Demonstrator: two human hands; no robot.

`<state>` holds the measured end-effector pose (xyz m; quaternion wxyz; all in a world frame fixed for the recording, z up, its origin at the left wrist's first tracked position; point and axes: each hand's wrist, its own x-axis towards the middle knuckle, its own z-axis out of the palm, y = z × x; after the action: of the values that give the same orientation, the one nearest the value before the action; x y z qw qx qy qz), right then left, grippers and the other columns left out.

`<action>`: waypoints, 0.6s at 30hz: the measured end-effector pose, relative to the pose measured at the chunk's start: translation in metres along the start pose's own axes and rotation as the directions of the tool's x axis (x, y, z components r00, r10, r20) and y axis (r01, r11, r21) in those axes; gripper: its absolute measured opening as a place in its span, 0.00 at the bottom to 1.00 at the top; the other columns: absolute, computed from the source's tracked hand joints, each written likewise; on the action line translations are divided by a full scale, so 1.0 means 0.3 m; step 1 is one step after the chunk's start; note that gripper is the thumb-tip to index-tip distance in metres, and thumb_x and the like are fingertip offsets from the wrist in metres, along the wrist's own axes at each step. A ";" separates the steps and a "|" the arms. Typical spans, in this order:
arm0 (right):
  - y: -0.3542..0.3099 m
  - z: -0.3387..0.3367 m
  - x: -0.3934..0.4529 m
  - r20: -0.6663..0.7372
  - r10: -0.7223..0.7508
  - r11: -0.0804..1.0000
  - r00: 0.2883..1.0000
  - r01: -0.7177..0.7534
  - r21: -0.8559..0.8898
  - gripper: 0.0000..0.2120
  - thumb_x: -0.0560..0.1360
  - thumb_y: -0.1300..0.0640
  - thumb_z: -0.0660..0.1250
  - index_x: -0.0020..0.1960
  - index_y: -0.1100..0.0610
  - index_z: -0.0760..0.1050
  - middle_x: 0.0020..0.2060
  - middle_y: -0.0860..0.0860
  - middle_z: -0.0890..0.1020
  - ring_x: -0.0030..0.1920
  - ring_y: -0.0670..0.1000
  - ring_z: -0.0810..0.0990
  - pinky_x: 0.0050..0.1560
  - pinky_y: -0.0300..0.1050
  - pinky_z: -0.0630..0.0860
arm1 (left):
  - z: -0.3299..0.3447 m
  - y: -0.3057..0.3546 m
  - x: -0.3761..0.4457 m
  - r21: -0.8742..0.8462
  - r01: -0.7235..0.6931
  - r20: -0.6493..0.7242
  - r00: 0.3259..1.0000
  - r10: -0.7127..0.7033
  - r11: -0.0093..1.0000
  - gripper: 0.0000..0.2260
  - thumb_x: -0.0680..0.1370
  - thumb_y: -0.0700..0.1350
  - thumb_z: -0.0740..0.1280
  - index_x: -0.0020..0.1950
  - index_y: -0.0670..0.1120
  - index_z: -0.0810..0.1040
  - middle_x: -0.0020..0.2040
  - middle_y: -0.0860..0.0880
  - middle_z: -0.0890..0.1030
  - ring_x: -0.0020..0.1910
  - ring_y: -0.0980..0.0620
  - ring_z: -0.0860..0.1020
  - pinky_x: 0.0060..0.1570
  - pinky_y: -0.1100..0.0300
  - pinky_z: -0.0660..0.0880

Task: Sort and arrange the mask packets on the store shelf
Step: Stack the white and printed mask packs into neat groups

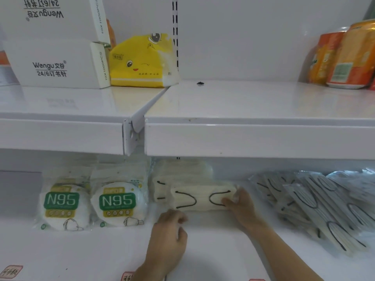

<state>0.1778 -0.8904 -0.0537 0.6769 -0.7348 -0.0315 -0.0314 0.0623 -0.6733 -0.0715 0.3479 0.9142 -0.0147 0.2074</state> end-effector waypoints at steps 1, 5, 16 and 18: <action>0.006 0.017 0.016 0.004 -0.023 0.999 1.000 0.023 -0.029 0.22 0.69 0.78 0.72 0.39 0.53 0.68 0.35 0.45 0.78 0.37 0.36 0.78 0.38 0.30 0.72 | 0.008 -0.010 0.010 0.104 -0.062 0.092 0.994 0.052 0.993 0.14 0.71 0.44 0.62 0.55 0.54 0.77 0.54 0.60 0.75 0.56 0.59 0.74 0.53 0.58 0.74; 0.037 0.096 0.053 0.047 -0.050 0.994 0.998 0.054 -0.091 0.17 0.64 0.62 0.74 0.51 0.53 0.76 0.43 0.43 0.86 0.45 0.38 0.83 0.47 0.35 0.78 | 0.013 -0.039 0.053 0.279 -0.142 0.177 0.980 0.095 0.950 0.16 0.71 0.50 0.59 0.57 0.53 0.78 0.56 0.58 0.76 0.58 0.55 0.75 0.51 0.56 0.73; -0.005 0.091 0.009 -0.041 -0.060 0.992 0.997 0.055 -0.114 0.35 0.65 0.35 0.70 0.70 0.41 0.67 0.62 0.44 0.73 0.62 0.44 0.73 0.61 0.47 0.73 | 0.028 -0.079 0.060 0.310 -0.133 0.097 0.989 0.108 0.941 0.12 0.68 0.53 0.62 0.48 0.53 0.79 0.51 0.56 0.77 0.52 0.53 0.78 0.44 0.57 0.76; -0.036 0.077 0.021 0.012 0.019 1.000 1.000 -0.020 0.017 0.29 0.74 0.40 0.71 0.72 0.43 0.67 0.65 0.47 0.73 0.64 0.46 0.73 0.68 0.50 0.70 | 0.026 -0.074 0.059 0.307 -0.125 0.086 0.991 0.104 0.944 0.12 0.67 0.53 0.63 0.47 0.52 0.78 0.49 0.56 0.76 0.50 0.53 0.78 0.42 0.57 0.76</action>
<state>0.1832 -0.8666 -0.0444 0.6831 -0.7294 -0.0287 -0.0201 0.0850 -0.6593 -0.0838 0.1860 0.9618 -0.0469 0.1954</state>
